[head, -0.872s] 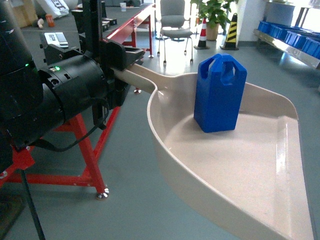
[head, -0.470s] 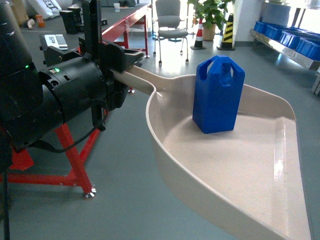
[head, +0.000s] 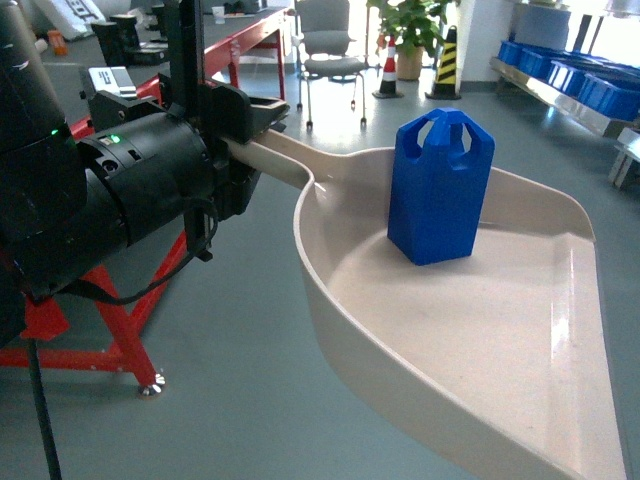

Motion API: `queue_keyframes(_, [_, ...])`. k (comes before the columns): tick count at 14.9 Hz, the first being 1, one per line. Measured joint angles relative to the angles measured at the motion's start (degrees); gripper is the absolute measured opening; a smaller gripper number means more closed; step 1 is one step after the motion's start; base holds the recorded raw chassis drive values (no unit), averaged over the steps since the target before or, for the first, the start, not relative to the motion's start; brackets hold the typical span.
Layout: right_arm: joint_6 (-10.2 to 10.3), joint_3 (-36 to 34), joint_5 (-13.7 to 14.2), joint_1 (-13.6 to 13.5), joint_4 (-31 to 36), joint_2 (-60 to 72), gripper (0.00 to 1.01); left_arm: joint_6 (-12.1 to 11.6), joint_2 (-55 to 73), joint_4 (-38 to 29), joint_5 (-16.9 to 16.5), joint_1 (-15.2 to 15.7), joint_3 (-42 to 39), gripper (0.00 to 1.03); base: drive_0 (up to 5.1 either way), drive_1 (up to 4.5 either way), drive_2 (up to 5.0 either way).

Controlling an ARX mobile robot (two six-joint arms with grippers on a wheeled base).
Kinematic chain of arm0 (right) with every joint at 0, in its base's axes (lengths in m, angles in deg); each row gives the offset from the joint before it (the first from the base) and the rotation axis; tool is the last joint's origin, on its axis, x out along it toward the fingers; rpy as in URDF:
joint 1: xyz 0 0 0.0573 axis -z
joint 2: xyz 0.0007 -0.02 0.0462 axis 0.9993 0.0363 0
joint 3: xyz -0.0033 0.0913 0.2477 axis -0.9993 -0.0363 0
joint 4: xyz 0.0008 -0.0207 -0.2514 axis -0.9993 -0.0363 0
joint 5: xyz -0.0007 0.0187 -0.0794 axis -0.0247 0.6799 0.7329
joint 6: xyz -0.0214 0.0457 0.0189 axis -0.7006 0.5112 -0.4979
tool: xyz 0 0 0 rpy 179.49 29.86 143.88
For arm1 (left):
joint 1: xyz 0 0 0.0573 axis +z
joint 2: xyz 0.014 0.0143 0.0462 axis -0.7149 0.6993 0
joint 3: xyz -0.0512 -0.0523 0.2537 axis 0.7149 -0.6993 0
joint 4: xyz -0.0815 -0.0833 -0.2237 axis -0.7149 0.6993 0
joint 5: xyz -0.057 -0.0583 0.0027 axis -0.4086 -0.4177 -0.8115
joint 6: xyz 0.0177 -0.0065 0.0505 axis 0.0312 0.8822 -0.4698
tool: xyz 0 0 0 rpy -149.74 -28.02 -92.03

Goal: Place part in tray to right shelf

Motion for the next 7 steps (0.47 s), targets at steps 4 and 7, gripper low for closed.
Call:
queue_keyframes(4, [0.00, 0.11, 0.02, 0.22, -0.02, -0.02, 0.98, -0.02, 0.00, 0.02, -0.68, -0.90, 0.00, 0.12, 0.0, 0.00, 0.0])
queue_keyframes(7, [-0.02, 0.09, 0.04, 0.31, -0.33, 0.04, 0.98, -0.07, 0.00, 0.00, -0.13, -0.31, 0.00, 0.12, 0.0, 0.00, 0.0])
